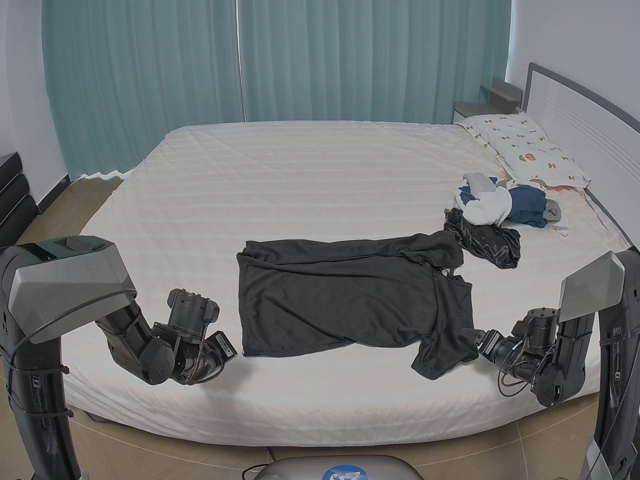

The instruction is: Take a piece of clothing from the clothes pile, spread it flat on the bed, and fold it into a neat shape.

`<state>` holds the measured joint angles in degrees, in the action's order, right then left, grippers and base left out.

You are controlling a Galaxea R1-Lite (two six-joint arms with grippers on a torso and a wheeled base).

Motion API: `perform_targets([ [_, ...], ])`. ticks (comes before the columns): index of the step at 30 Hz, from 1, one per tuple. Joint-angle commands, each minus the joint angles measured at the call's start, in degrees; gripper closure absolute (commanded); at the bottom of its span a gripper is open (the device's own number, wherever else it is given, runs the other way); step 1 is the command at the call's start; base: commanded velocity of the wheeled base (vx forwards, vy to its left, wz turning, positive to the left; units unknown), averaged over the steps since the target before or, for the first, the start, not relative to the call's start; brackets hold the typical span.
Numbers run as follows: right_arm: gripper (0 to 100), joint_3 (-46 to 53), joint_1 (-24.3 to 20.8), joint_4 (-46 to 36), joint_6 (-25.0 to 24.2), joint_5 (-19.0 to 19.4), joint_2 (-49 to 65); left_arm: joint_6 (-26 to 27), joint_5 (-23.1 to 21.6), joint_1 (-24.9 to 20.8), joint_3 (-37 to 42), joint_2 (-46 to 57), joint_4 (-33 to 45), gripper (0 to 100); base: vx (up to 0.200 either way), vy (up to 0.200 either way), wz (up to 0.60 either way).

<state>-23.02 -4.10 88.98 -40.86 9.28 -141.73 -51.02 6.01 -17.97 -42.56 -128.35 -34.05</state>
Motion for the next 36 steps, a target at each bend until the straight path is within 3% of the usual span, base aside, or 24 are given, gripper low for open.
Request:
perform_targets([
  [1,0,-0.2,-0.3,0.6,-0.1,0.0,-0.5,-0.2,-2.3,-1.1,-1.4,0.0,-0.1,0,0.000,0.000,0.00],
  [20,0,0.8,-1.1,0.7,0.0,0.0,0.0,-1.6,-0.6,-6.4,-11.9,-6.4,-2.6,0,0.000,0.000,0.00],
  [26,0,1.5,-1.0,0.7,-0.1,-1.0,0.9,-0.5,1.7,-7.3,-16.9,-8.3,2.7,0,0.000,0.000,0.00],
  [36,0,1.7,-0.8,0.7,-0.2,-1.1,1.7,-0.2,3.3,-7.3,-13.6,-7.6,3.5,0,0.000,0.000,0.00],
])
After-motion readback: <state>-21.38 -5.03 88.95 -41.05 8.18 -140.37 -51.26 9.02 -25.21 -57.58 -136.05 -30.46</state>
